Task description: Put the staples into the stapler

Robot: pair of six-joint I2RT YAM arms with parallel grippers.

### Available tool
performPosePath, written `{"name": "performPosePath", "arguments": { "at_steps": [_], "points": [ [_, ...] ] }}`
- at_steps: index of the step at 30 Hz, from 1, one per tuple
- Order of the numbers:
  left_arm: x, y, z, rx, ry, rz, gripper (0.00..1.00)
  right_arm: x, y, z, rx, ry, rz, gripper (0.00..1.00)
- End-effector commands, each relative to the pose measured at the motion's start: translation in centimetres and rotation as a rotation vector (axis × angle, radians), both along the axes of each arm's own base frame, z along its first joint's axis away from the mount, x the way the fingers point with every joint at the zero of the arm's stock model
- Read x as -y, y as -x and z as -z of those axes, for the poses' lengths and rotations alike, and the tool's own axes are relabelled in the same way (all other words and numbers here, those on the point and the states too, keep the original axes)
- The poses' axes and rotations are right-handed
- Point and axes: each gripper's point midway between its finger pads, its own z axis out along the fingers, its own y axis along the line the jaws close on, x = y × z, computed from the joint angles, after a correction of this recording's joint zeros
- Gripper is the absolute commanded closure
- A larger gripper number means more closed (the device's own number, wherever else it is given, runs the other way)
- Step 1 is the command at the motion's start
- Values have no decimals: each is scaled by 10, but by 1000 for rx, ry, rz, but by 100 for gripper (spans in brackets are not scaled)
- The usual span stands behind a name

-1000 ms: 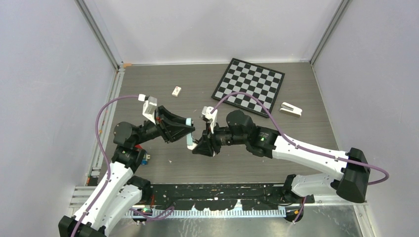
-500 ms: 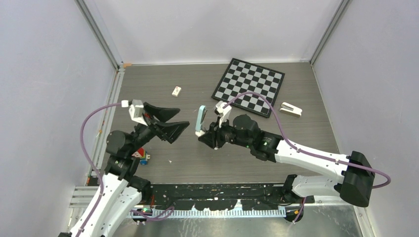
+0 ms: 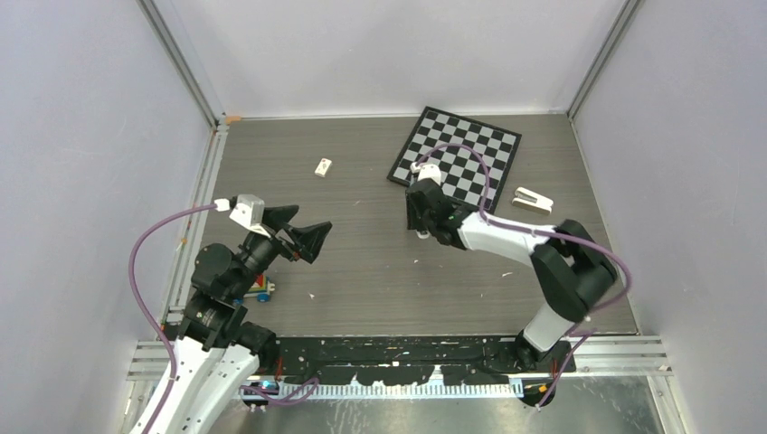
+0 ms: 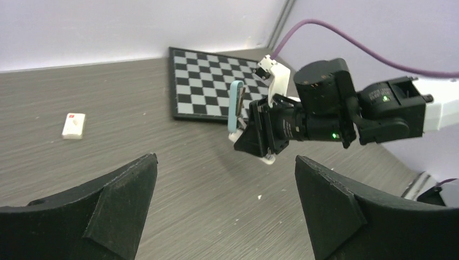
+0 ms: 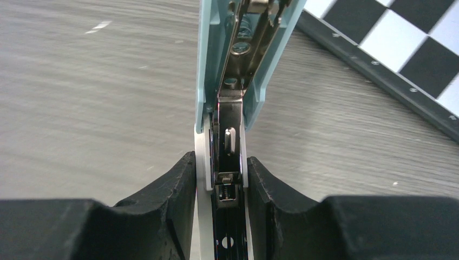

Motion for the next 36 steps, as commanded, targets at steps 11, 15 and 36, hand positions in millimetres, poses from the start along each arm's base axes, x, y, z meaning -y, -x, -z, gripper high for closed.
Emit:
{"name": "performPosePath", "arguments": {
  "at_steps": [11,15,36],
  "points": [
    [-13,3,9,51,-134,-67,0,15,-58,43,-55,85,286,76],
    [-16,3,10,56,-139,-79,0,21,-51,57,-91,105,316,72],
    [-13,8,10,92,-155,-54,0,21,-32,28,-124,30,337,43]
  ]
}}
